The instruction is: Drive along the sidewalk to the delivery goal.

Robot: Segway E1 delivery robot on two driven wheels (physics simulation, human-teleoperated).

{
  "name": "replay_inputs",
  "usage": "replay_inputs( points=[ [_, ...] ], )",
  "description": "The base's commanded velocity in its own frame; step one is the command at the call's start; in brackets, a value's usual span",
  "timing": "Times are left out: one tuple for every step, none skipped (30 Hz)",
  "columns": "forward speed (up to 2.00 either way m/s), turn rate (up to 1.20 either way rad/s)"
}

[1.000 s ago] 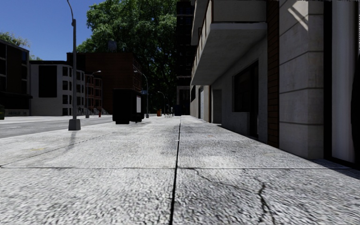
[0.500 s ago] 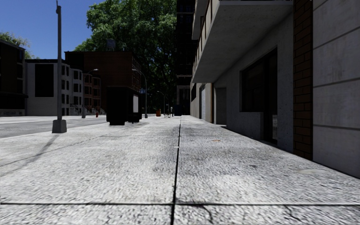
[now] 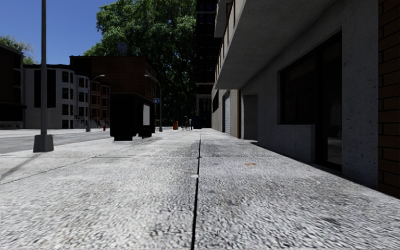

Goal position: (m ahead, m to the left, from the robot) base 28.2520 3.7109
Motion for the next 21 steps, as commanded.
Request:
replay_inputs(
  points=[
    [2.00, 0.00],
    [2.00, 0.00],
    [2.00, 0.00],
    [2.00, 0.00],
    [2.00, 0.00],
    [2.00, 0.00],
    [2.00, 0.00],
    [2.00, 0.00],
    [2.00, 0.00],
    [2.00, 0.00],
    [2.00, 0.00],
    [2.00, 0.00],
    [2.00, 0.00],
    [2.00, 0.00],
    [2.00, 0.00],
    [2.00, 0.00],
    [2.00, 0.00],
    [2.00, 0.00],
    [2.00, 0.00],
    [2.00, 0.00],
    [2.00, 0.00]
  ],
)
